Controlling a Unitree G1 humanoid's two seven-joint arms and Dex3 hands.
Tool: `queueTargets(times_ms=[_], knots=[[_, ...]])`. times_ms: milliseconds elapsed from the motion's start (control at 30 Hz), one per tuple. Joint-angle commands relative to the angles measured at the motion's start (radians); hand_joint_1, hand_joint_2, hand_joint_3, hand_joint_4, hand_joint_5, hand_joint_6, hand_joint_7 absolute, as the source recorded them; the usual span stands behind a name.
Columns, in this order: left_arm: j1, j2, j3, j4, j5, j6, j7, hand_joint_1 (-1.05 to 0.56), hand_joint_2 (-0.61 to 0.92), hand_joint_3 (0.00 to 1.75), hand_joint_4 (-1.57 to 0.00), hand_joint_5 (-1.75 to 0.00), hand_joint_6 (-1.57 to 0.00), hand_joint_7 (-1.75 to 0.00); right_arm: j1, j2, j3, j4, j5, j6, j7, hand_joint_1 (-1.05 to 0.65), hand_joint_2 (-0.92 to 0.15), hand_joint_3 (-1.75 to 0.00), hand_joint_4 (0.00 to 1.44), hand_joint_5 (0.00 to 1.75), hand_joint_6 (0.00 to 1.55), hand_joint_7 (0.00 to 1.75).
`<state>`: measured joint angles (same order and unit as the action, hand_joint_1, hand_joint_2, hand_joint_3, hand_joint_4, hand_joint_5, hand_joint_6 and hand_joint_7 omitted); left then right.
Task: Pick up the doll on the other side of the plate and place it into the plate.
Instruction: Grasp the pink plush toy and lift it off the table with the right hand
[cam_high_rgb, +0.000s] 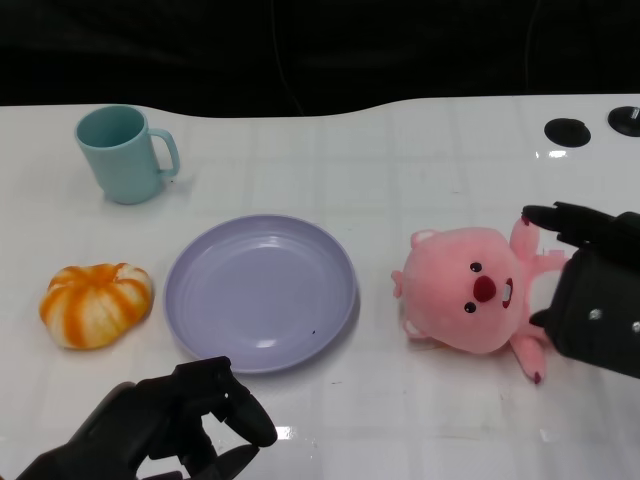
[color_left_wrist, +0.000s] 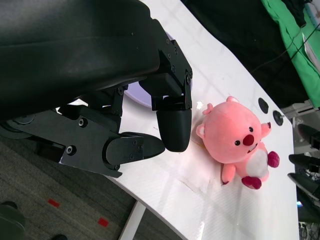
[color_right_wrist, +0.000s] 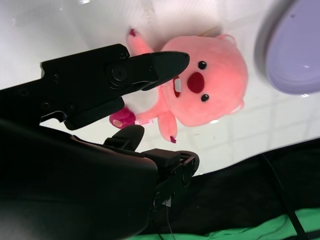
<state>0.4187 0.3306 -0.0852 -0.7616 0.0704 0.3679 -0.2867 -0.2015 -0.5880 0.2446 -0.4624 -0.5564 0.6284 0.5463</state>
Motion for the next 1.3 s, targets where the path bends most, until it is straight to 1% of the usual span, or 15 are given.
queueTargets(times_ms=[33,133,167,267,433,567,800,1067,1200,1300], knots=[[-0.001,-0.005,-0.003,0.012,0.003,-0.011,0.007,-0.20,0.90,0.47,-0.62,-1.55,-0.61,-1.27,-0.050,-0.038,0.064,0.041,-0.088,0.012,0.031,-0.74,-0.92,-0.10,0.28,0.56,0.18,0.01],[0.000,-0.006,-0.006,0.012,0.014,-0.016,0.008,-0.20,0.89,0.47,-0.62,-1.54,-0.61,-1.26,-0.073,-0.032,0.105,0.088,-0.149,0.004,0.031,-0.74,-0.92,-0.09,0.30,0.53,0.19,0.02],[0.001,-0.006,-0.007,0.011,0.017,-0.019,0.008,-0.21,0.89,0.47,-0.62,-1.53,-0.61,-1.26,-0.082,-0.025,0.118,0.111,-0.167,-0.003,0.025,-0.74,-0.92,-0.09,0.32,0.48,0.20,0.02],[0.002,-0.007,-0.007,0.008,0.015,-0.017,0.006,-0.22,0.89,0.46,-0.63,-1.53,-0.61,-1.25,-0.105,-0.003,0.141,0.166,-0.201,-0.020,0.014,-0.77,-0.92,-0.10,0.35,0.45,0.21,0.02],[0.005,-0.008,-0.010,0.004,0.019,-0.015,0.009,-0.20,0.90,0.46,-0.62,-1.53,-0.61,-1.25,-0.137,0.024,0.193,0.274,-0.284,-0.068,-0.031,-0.81,-0.92,-0.15,0.39,0.43,0.24,0.03],[0.005,-0.007,-0.009,0.001,0.021,-0.015,0.007,-0.21,0.91,0.46,-0.62,-1.52,-0.61,-1.25,-0.144,0.046,0.204,0.340,-0.315,-0.099,-0.065,-0.82,-0.92,-0.18,0.38,0.42,0.28,0.04],[0.002,-0.013,-0.006,0.000,0.010,0.001,0.003,-0.20,0.91,0.45,-0.62,-1.53,-0.62,-1.26,-0.168,0.068,0.213,0.436,-0.341,-0.160,-0.080,-0.82,-0.92,-0.24,0.31,0.37,0.32,0.04],[0.011,-0.008,-0.009,-0.011,0.029,-0.001,0.005,-0.20,0.91,0.44,-0.62,-1.53,-0.61,-1.26,-0.212,0.143,0.222,0.567,-0.355,-0.168,-0.129,-0.83,-0.92,-0.23,0.29,0.36,0.37,0.05],[0.019,-0.009,-0.006,-0.019,0.024,-0.002,0.002,-0.20,0.92,0.44,-0.62,-1.53,-0.61,-1.26,-0.247,0.185,0.228,0.660,-0.346,-0.175,-0.159,-0.82,-0.92,-0.23,0.27,0.34,0.37,0.04],[0.026,-0.009,-0.006,-0.028,0.027,-0.003,0.004,-0.20,0.92,0.43,-0.62,-1.53,-0.61,-1.25,-0.287,0.224,0.233,0.755,-0.334,-0.180,-0.185,-0.82,-0.92,-0.23,0.27,0.33,0.39,0.05]])
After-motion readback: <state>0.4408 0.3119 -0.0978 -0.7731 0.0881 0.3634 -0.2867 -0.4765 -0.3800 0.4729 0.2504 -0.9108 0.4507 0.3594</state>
